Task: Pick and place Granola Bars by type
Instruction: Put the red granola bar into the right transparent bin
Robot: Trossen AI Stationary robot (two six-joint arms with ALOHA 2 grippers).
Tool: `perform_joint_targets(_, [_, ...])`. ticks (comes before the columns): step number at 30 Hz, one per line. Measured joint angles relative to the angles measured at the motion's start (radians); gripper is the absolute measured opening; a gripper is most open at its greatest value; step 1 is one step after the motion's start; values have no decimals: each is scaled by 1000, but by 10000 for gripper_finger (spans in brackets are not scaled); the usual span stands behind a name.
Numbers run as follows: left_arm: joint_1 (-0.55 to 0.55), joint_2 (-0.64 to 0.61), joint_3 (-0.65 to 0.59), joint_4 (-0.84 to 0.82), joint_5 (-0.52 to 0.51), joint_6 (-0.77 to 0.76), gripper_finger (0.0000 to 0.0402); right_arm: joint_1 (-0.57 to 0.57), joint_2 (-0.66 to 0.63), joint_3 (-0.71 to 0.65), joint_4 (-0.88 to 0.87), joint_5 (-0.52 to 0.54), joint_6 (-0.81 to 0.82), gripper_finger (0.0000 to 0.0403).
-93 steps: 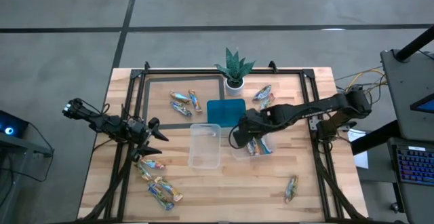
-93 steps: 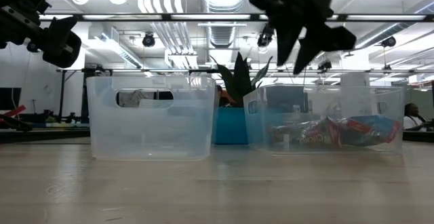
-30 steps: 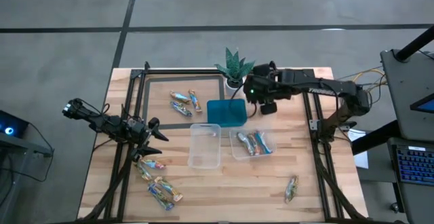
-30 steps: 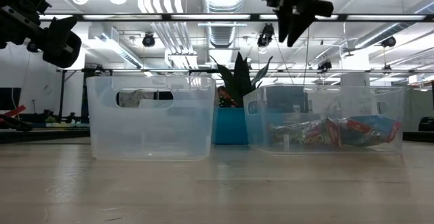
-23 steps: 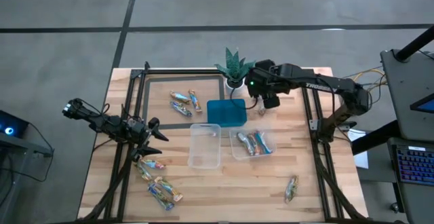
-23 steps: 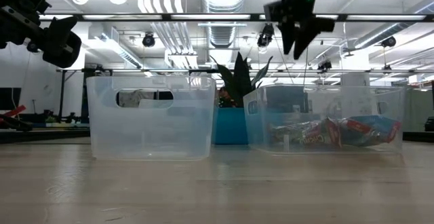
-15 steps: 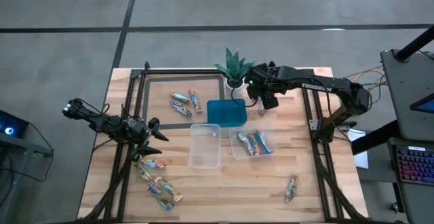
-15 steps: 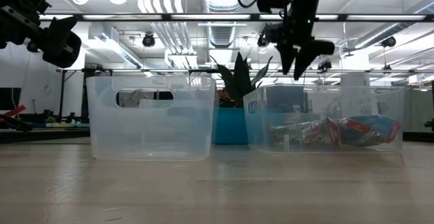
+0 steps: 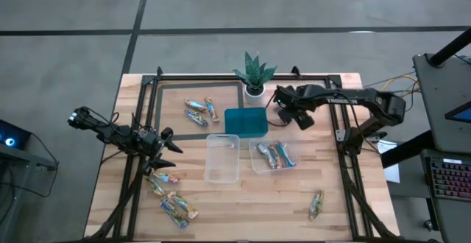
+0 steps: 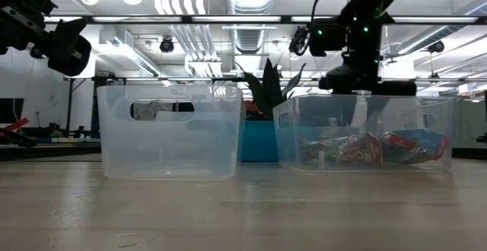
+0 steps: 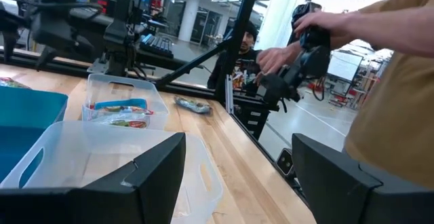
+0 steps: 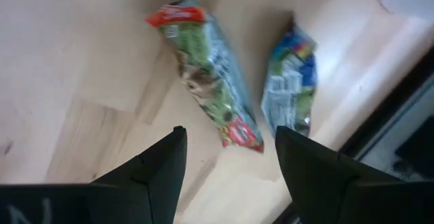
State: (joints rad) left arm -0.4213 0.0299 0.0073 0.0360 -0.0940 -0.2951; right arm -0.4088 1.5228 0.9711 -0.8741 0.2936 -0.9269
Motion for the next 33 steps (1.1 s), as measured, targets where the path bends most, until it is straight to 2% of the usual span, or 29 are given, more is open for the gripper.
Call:
perform_joint_targets(4, [0, 0, 0, 0, 0, 0, 250, -25, -17, -56, 68, 0, -91, 215])
perform_joint_targets(14, [0, 0, 0, 0, 0, 0, 250, -100, 13, -114, 165, -29, -199, 215])
perform_joint_targets(25, [0, 0, 0, 0, 0, 0, 250, -116, 104, -130, 269, -69, -198, 215])
perform_joint_targets(33, [0, 0, 0, 0, 0, 0, 250, -115, 129, -127, 267, -55, -108, 207])
